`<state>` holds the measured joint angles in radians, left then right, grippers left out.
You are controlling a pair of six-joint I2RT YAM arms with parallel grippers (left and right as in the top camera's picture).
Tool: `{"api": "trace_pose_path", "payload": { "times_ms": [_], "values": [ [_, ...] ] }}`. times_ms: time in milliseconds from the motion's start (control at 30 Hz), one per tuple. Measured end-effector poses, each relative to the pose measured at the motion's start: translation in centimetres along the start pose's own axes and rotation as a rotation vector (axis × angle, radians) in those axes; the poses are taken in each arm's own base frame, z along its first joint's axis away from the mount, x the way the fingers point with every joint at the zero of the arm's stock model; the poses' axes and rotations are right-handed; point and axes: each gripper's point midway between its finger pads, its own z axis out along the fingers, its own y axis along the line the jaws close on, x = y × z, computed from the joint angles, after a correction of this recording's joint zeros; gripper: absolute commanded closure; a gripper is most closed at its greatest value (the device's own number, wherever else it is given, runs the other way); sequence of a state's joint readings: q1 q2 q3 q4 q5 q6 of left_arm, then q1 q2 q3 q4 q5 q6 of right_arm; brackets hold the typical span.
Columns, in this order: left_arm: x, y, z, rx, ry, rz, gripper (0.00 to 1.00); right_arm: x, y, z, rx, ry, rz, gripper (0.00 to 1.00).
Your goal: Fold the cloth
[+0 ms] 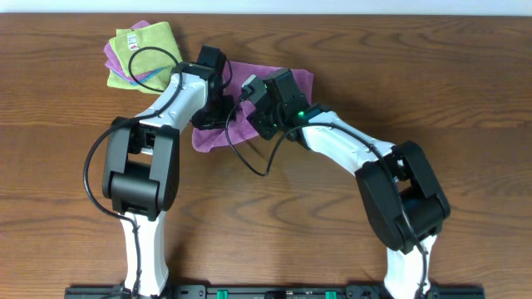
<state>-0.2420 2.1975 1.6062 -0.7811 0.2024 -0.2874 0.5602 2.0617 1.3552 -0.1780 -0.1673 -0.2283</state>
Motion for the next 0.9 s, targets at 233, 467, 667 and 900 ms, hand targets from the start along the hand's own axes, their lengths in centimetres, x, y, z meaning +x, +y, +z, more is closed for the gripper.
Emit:
{"api": "trace_pose_path", "payload": {
  "times_ms": [233, 467, 667, 900],
  "values": [
    [0.0, 0.0, 0.0, 0.0, 0.0, 0.004, 0.94, 0.3, 0.7, 0.6, -0.02, 0.006, -0.005, 0.5],
    [0.0, 0.1, 0.0, 0.0, 0.0, 0.003, 0.94, -0.1, 0.7, 1.2, -0.02, -0.016, -0.011, 0.53],
    [-0.1, 0.1, 0.0, 0.006, 0.001, 0.002, 0.94, 1.4, 0.8, 2.5, -0.028, 0.017, -0.005, 0.6],
    [-0.1, 0.1, 0.0, 0.008, 0.002, 0.002, 0.94, 0.5, 0.8, 2.7, -0.023, -0.018, -0.022, 0.99]
  ]
}}
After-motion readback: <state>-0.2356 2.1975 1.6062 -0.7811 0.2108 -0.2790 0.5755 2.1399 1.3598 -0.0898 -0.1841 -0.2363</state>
